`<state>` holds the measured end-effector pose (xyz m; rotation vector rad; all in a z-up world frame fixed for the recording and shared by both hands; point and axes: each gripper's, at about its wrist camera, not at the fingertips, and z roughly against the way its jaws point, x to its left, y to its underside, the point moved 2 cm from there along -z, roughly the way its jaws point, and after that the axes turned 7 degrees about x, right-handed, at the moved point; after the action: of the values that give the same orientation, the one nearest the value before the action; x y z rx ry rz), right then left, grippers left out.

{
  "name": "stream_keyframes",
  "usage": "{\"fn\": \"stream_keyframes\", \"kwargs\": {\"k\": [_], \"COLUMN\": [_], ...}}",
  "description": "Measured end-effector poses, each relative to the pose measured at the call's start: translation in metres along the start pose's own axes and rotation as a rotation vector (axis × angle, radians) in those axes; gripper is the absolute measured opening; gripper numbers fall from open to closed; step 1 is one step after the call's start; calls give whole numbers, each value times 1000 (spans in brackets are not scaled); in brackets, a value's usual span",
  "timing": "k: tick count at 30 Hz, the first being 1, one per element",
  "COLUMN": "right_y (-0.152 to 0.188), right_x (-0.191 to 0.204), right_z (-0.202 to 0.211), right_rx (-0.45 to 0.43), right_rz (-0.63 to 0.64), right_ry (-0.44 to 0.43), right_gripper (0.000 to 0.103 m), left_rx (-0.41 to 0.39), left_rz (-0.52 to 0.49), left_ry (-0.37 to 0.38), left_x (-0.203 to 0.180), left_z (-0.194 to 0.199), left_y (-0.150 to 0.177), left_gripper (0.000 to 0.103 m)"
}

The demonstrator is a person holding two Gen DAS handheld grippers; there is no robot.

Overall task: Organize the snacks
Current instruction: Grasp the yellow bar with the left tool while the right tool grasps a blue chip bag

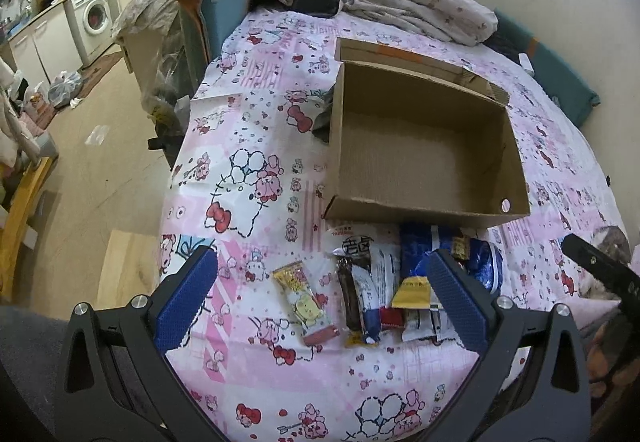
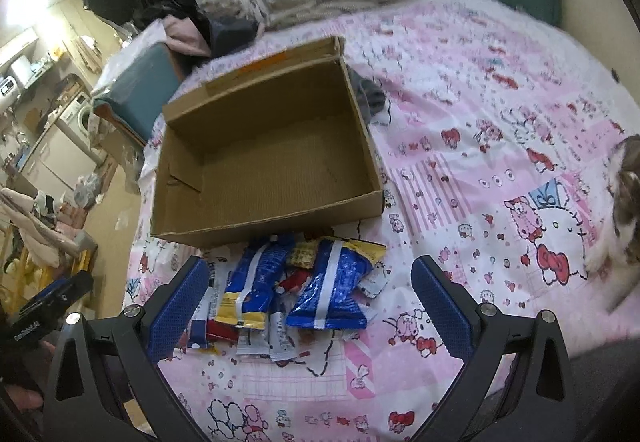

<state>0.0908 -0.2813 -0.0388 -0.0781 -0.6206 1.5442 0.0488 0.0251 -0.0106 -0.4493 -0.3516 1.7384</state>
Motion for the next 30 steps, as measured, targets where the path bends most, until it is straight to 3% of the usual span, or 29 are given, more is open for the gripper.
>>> {"fn": "stream_keyframes", "kwargs": {"k": [3,7,12,14,17,20,22,23,30], "right_y": [-15,-27,-27,-22,-19,-17,-16,-16,-16], "right_x": [-6,-10,-18,-21,-24,-27,-28,-28,-19], "right_z": [-11,-27,-49,-58,-66,-68,-69,-70,-75], "right_rx": [54,114,169,199,221,238,246,250,258], "right_rz": [-13,-26,-85,-93,-93,-105,-119,-124,-97], "right_ry": [-7,-28,-100,-85,-32,-41,-51,-54,-54], "right_gripper": [103,103,103,102,102,102,101,102,101], "left_rx": [25,137,231,260,295,325,338,346,462], "left_rz": [-4,38,80,109,150,196,230,226,222], "left_ry": [-1,39,1,5,19,26,25,12,12], "left_x": [0,7,16,20,25,33,39,40,37], "left_z": [-8,-33,-64,-73,-86,-97,-102,-105,-135], "left_y": [-9,-16,-15,-11,-4,2,6,7,24], "left_gripper": [103,103,99,98,86,73,59,46,43]}}
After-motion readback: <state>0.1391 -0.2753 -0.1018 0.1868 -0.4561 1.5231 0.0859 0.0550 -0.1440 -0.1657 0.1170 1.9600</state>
